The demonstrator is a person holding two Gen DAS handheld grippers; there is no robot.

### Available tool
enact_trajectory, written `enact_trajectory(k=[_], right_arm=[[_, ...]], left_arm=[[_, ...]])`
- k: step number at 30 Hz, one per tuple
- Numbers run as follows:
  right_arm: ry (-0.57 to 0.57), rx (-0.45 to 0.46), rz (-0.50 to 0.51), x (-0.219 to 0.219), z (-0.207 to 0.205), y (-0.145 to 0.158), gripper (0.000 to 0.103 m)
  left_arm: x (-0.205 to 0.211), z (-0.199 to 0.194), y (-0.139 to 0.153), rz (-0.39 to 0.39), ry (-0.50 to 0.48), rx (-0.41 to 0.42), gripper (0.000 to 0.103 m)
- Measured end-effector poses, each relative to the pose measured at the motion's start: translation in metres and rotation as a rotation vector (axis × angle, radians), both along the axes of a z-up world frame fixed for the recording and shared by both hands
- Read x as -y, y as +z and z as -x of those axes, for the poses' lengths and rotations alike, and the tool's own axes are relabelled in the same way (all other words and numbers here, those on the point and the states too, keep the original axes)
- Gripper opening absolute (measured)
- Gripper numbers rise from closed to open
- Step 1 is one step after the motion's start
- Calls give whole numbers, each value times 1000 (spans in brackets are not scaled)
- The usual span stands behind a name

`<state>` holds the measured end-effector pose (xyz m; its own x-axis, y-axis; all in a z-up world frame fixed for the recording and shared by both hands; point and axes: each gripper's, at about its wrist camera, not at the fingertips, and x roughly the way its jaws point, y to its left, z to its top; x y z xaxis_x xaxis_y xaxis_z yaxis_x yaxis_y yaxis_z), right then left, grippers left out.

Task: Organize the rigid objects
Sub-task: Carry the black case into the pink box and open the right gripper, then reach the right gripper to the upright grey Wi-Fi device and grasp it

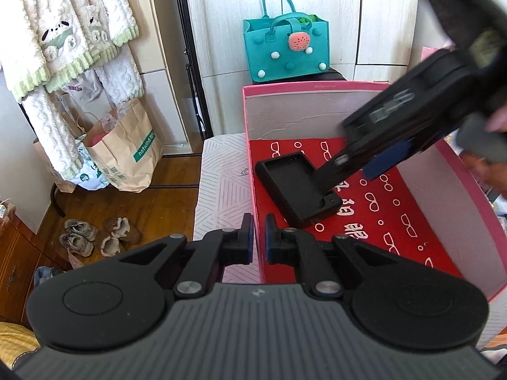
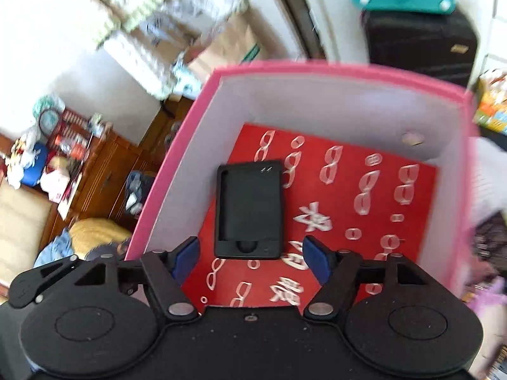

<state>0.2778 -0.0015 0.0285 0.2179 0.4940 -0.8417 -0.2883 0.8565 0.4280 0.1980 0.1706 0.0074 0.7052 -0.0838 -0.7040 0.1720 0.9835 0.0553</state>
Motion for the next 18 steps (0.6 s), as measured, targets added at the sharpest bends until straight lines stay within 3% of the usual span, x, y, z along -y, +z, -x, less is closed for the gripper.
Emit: enact_trajectory(k=[6,12,14,18], right_arm=[[30,117,-9,33,24,40,76],[-11,383,42,84,75,75,75],[-25,469,95,100,88,79,75],[-77,547,130,136,108,69,75]], left_arm=[[-3,4,1,-14,-14,-5,4],[3,7,1,-37,-5,6,4],[2,8,1,-34,-1,7,4],[2,8,1,-32,6,6,4]])
